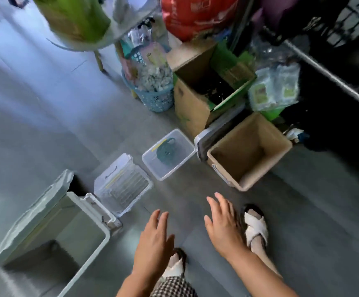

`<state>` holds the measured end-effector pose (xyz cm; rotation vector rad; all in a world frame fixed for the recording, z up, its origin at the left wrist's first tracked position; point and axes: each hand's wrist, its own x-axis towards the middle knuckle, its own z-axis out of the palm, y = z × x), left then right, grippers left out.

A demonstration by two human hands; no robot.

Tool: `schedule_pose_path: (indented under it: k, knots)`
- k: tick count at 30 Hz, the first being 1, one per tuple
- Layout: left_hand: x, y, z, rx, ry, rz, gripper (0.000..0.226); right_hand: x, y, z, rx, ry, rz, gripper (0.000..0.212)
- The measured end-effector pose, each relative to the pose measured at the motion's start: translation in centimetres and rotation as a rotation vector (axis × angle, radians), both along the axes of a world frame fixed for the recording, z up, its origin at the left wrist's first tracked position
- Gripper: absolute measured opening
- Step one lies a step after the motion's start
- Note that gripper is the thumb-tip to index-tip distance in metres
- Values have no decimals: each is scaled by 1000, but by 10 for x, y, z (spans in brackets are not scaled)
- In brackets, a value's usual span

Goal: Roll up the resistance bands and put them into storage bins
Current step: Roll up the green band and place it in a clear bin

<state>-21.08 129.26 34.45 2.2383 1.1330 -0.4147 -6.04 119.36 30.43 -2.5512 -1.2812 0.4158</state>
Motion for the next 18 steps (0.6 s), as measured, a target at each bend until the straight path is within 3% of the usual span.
schedule_pose_path:
  k: [2, 4, 7, 11, 18]
  knots:
    - [-13, -7, 41, 10, 10, -126, 55, -25, -41, 39, 11, -27, -95, 41]
    - [-19, -12, 76, 61, -21, -258, 58, -48, -84, 75, 25, -68, -190, 40]
    - [-19, -34, 121, 81, -138, -517, 79, -90, -160, 119, 71, -189, -345, 32]
    - [4, -94, 189, 203, -251, -846, 80, -153, -262, 170, 81, -313, -555, 47]
    - [10, -250, 270, 265, -577, -1277, 82, -278, -413, 231, -26, -385, -946, 49]
